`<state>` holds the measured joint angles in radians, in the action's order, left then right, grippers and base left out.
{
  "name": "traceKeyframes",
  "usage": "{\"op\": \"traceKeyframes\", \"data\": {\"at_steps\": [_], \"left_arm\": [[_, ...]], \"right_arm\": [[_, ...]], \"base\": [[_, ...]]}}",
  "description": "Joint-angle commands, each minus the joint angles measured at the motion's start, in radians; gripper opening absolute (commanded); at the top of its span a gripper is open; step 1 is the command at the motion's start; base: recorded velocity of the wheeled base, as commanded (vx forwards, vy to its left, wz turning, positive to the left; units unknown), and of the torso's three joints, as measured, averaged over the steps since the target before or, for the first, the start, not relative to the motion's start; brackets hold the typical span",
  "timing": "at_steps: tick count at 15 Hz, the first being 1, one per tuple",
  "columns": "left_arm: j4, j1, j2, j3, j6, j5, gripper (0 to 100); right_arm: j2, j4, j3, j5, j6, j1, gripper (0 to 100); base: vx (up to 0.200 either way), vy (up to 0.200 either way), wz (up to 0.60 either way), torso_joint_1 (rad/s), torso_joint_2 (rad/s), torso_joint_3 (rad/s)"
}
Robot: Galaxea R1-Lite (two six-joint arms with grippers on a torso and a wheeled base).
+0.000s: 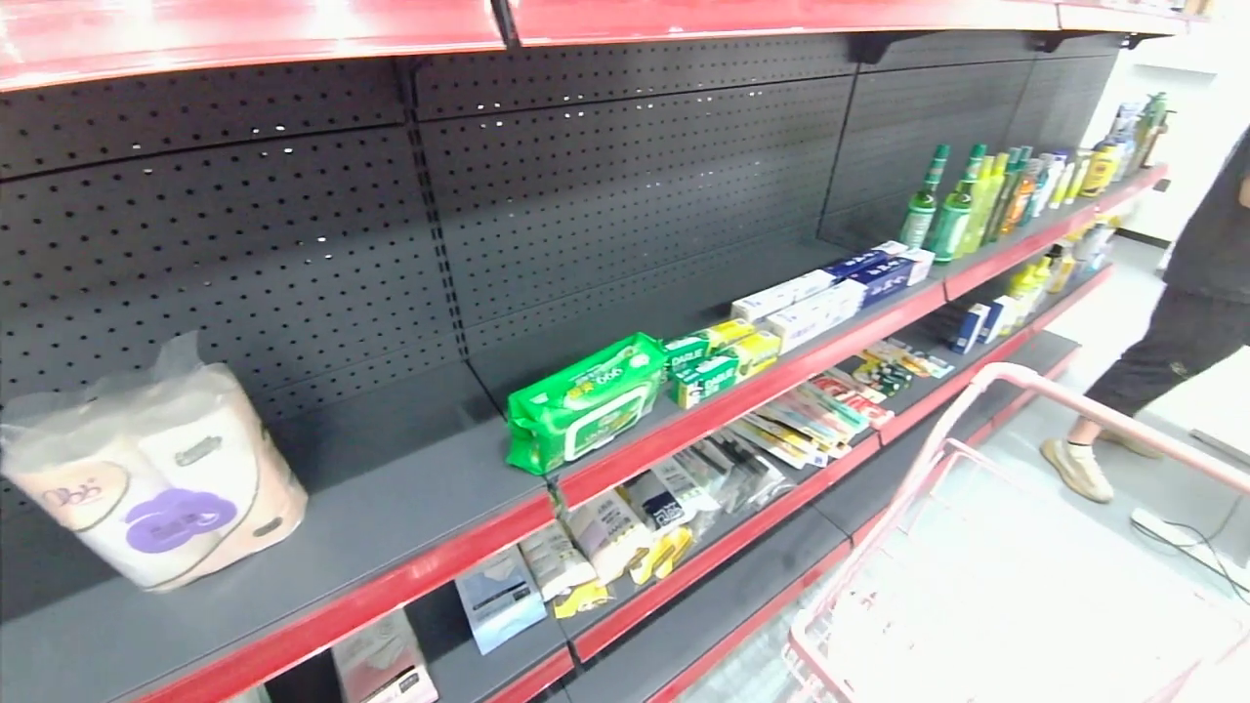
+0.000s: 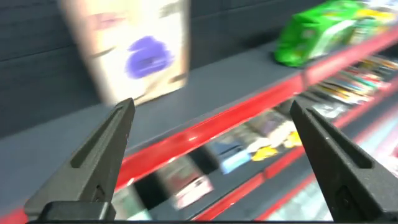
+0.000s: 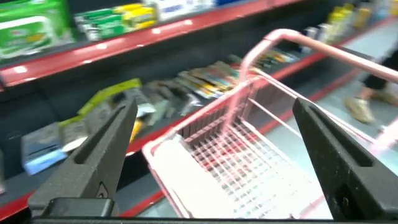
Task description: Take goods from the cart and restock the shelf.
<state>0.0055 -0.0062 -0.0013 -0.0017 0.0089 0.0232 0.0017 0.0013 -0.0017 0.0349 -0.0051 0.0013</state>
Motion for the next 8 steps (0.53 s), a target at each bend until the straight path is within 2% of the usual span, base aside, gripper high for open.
{"op": "traceKeyframes", "data": {"at_steps": [1,3,8], "left_arm": [[0.001,0.0,0.001,0.0,0.0,0.0,100],[0.001,0.0,0.001,0.0,0.0,0.0,100],[0.001,0.0,0.001,0.0,0.0,0.0,100]], "right_arm": [[0.0,0.0,0.0,0.0,0.001,0.0,100],[0.0,0.0,0.0,0.0,-0.001,0.0,100],[0.0,-0.001,0.0,0.0,0.001,0.0,100]], "base": [[0.0,0.0,-0.6,0.002,0.0,0.007],[0.0,0.0,-0.6,0.0,0.0,0.005],[0.0,0.0,0.0,0.0,0.0,0.0]]}}
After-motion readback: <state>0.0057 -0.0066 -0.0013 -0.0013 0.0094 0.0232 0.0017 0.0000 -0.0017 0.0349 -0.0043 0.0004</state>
